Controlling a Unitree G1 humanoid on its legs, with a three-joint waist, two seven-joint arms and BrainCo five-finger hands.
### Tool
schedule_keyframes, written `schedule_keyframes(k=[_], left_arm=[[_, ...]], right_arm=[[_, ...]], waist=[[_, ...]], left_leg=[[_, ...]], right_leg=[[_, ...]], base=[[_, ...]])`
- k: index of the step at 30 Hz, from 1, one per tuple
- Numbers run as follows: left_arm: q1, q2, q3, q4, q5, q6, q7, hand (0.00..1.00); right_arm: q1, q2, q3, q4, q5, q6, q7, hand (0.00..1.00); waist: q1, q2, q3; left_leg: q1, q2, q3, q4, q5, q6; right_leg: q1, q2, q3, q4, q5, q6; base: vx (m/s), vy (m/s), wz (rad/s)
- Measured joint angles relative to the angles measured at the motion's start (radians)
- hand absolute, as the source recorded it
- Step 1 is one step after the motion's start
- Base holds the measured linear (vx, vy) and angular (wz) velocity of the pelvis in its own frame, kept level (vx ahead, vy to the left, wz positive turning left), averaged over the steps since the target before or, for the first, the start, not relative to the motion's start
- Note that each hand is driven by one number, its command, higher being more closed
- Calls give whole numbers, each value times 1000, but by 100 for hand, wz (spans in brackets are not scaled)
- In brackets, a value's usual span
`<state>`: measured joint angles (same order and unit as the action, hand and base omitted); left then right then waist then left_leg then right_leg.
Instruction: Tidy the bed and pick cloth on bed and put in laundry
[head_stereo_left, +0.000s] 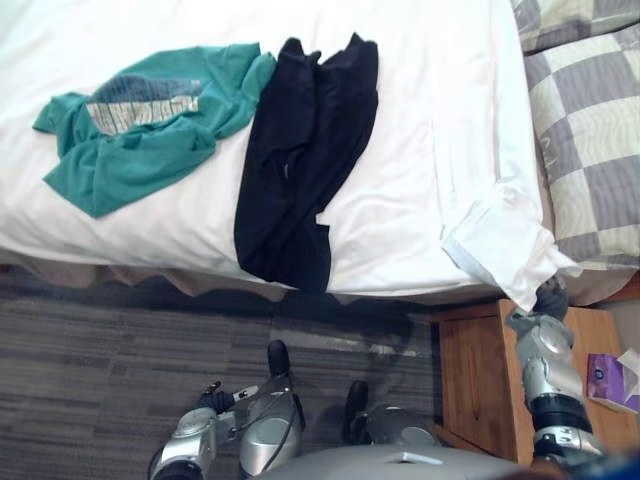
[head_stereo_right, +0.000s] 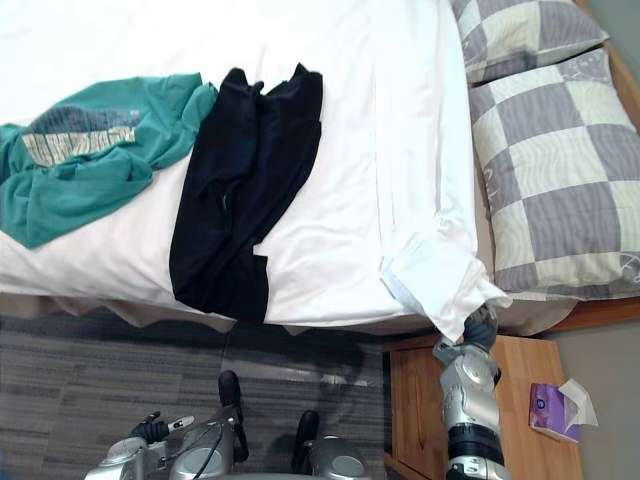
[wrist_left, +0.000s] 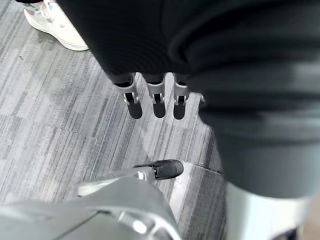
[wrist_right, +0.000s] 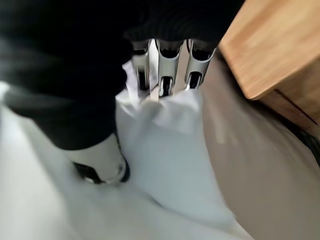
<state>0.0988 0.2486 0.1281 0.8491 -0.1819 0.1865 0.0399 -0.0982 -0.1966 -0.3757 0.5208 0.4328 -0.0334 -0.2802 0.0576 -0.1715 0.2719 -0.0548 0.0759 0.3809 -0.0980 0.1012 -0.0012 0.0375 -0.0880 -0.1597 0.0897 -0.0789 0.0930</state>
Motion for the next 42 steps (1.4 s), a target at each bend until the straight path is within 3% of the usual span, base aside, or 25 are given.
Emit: schedule_keyframes(k=[4,12,13,17,18,20,23,24,26,28,29,31,32,34,36,37,42], left_arm=[[34,-9,58,1,31,-8,-27,0],[92,-8,89,40,55,-1,-36,0],[94,-10,88,40,55,-1,-35,0],[128,-24,73,37,53,7,-31,0],[135,-27,70,37,52,7,-30,0],[155,-27,70,33,43,16,-10,0],[159,-41,62,28,35,43,0,0],[165,-43,47,28,35,52,6,0],[167,-41,29,22,36,64,10,0],[161,-43,29,5,35,67,10,0],[145,-40,29,-4,35,67,11,0],[113,-36,28,-5,33,70,11,0],[79,-37,24,-5,21,70,11,0],[20,-38,-15,-6,-5,62,11,0],[-17,-47,-34,-9,-27,46,11,0],[-29,-50,-55,-10,-46,25,10,0],[-57,-77,-89,-7,-87,-18,10,0]], right_arm=[[71,18,-120,104,37,21,-15,0],[209,19,-246,108,72,32,-33,0],[220,19,-246,62,78,39,-21,100],[218,18,-237,-167,182,57,78,100],[215,18,-233,-194,199,61,90,100],[206,12,-193,-276,254,84,135,100],[201,-8,-151,-327,317,104,164,100],[185,-14,-130,-337,356,103,168,100],[143,-14,-108,-347,428,99,180,100],[82,-14,-90,-357,484,67,185,100],[7,-14,-78,-374,531,28,184,100],[-82,-21,-82,-385,574,-19,178,100],[-159,-42,-86,-385,611,-65,159,100],[-282,-102,-93,-384,658,-111,140,100],[-388,-154,-94,-381,689,-131,128,100],[-457,-191,-94,-381,707,-145,121,100],[-490,-213,-94,-411,754,-173,126,100]], waist=[[-7,21,-28],[-68,30,-79],[-70,34,-83],[-74,51,-96],[-74,48,-98],[-72,18,-115],[-72,31,-110],[-66,49,-111],[-67,60,-107],[-63,73,-89],[-57,79,-49],[-52,78,-9],[-50,86,20],[-47,118,81],[-42,154,128],[-41,187,154],[-40,215,175]], left_leg=[[46,19,22,-1,-16,-8],[107,32,52,-7,-41,-20],[107,33,52,-7,-40,-21],[104,33,49,-7,-39,-22],[104,30,49,-7,-38,-24],[90,-2,45,-8,-12,-14],[83,-4,45,-7,-9,-14],[69,1,40,-7,3,-6],[48,-5,37,-7,5,-4],[15,-9,36,-7,11,3],[-7,-13,33,-6,23,20],[-50,-21,32,-3,32,33],[-93,-26,33,-1,36,33],[-135,-32,38,0,43,33],[-161,-42,46,0,44,31],[-187,-48,48,0,46,29],[-270,-47,56,59,39,39]], right_leg=[[16,15,15,24,29,-9],[46,27,64,32,40,-14],[47,29,67,32,41,-15],[47,33,92,21,38,-23],[48,31,92,19,31,-32],[42,2,83,1,-56,-43],[40,1,65,-5,-61,-39],[40,3,64,-8,-60,-30],[28,-2,64,-14,-63,-8],[2,-6,67,-13,-66,9],[-17,-8,66,-14,-56,13],[-61,-15,66,-14,-21,-1],[-101,-18,66,-14,3,-16],[-140,-22,66,-10,25,-32],[-171,-30,67,1,33,-23],[-207,-38,67,19,33,-22],[-316,-60,67,124,-7,-4]], base=[[131,19,-24],[11,-18,-20],[-87,-23,-9],[-95,-18,-9],[-88,-20,-10],[-96,-37,7],[-102,6,21],[-62,28,14],[-31,61,21],[12,100,18],[0,123,14],[-27,111,16],[-38,85,22],[-47,116,23],[-21,111,7],[18,93,2],[45,63,1]])
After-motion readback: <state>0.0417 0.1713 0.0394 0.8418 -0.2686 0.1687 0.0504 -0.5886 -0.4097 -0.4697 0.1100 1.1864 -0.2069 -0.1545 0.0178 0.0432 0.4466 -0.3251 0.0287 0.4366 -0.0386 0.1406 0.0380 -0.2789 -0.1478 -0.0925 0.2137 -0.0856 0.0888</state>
